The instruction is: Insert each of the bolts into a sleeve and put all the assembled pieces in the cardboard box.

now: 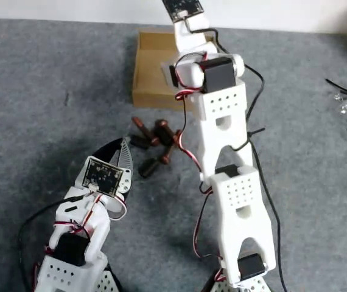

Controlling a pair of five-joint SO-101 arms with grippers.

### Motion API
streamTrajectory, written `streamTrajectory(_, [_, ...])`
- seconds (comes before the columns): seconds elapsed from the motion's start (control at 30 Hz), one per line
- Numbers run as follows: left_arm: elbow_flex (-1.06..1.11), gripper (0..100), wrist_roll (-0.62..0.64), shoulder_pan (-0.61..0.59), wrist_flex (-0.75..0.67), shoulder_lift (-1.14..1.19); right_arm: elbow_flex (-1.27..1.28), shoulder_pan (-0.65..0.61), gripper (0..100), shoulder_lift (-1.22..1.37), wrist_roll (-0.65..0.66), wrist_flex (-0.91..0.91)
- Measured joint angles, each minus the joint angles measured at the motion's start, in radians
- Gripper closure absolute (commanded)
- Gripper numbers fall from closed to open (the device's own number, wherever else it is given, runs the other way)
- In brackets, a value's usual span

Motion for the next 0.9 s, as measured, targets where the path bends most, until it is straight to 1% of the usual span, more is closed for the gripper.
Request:
streamTrajectory(0.1, [0.000, 99, 0.000, 0.000, 0.000, 0.000, 0.129, -0.021, 67.8, -0.100, 0.000, 0.000])
streamTrajectory(0.23, [0.000, 99, 0.000, 0.000, 0.000, 0.000, 0.368, -0.052, 67.8, -0.226, 0.000, 0.000])
streamTrajectory(0.33, [0.000, 99, 0.000, -0.034, -0.011, 0.000, 0.549, -0.091, 67.8, -0.308, 0.000, 0.000])
streamTrajectory(0.47, [0.000, 99, 0.000, -0.077, -0.034, 0.000, 0.747, -0.147, 67.8, -0.348, 0.000, 0.000])
streamTrajectory(0.57, [0.000, 99, 0.000, -0.075, -0.037, 0.000, 0.855, -0.170, 67.8, -0.348, 0.000, -0.014])
streamTrajectory(0.8, [0.000, 99, 0.000, -0.092, -0.037, 0.000, 1.073, -0.172, 67.8, -0.288, 0.000, -0.235])
streamTrajectory(0.9, [0.000, 99, 0.000, -0.092, -0.037, 0.000, 1.128, -0.172, 71.8, -0.244, 0.000, -0.316])
